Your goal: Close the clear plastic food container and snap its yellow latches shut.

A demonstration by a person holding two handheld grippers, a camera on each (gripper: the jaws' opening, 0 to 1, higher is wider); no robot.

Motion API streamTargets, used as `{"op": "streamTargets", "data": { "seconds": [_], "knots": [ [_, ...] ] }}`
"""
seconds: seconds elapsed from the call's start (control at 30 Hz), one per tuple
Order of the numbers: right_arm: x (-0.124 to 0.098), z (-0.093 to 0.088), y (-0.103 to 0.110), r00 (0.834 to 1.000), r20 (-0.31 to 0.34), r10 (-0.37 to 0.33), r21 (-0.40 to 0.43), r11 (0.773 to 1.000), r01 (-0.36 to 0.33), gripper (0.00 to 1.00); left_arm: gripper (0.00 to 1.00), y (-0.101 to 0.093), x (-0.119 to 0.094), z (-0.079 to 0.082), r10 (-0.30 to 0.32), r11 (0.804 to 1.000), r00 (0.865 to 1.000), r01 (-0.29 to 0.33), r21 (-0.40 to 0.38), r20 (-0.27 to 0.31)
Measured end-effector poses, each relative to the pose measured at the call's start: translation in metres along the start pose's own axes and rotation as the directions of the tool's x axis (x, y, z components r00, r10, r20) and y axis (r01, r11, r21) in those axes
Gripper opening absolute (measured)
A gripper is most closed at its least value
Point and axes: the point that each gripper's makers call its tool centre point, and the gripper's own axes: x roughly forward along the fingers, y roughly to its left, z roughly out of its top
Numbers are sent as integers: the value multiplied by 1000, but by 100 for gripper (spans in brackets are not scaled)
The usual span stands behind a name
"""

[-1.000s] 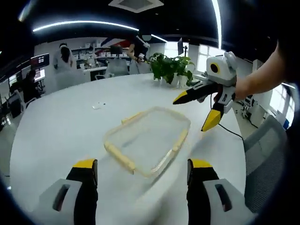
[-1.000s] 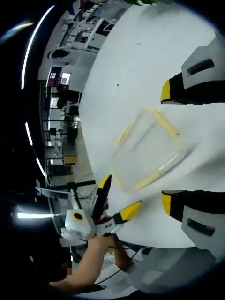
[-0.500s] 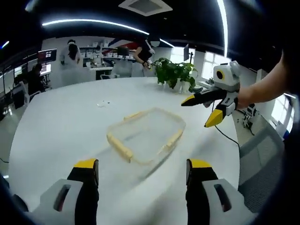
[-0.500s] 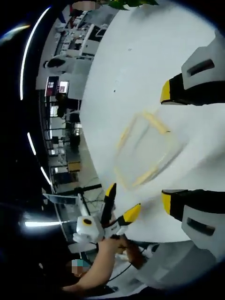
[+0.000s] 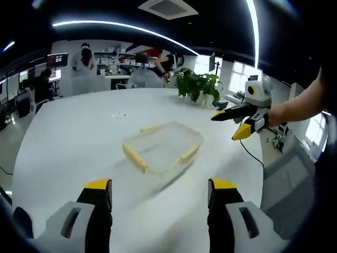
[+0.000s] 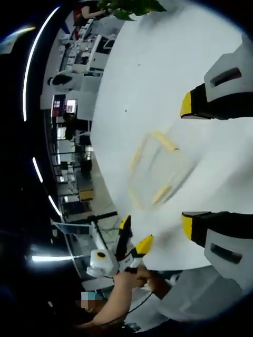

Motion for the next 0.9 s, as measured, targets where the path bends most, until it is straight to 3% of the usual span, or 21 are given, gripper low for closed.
{"op": "streamTargets", "data": {
  "seconds": [0.5, 0.9],
  "knots": [
    [-36, -15, 10, 999, 5, -40, 30, 999, 40, 69, 72, -23, -21, -8, 11, 1000, 1000, -11, -27, 14],
    [-52, -19, 13, 998, 25, -61, 57, 997, 59, 69, 71, -27, -35, -19, 39, 996, 999, -36, -83, 29]
  ]
}}
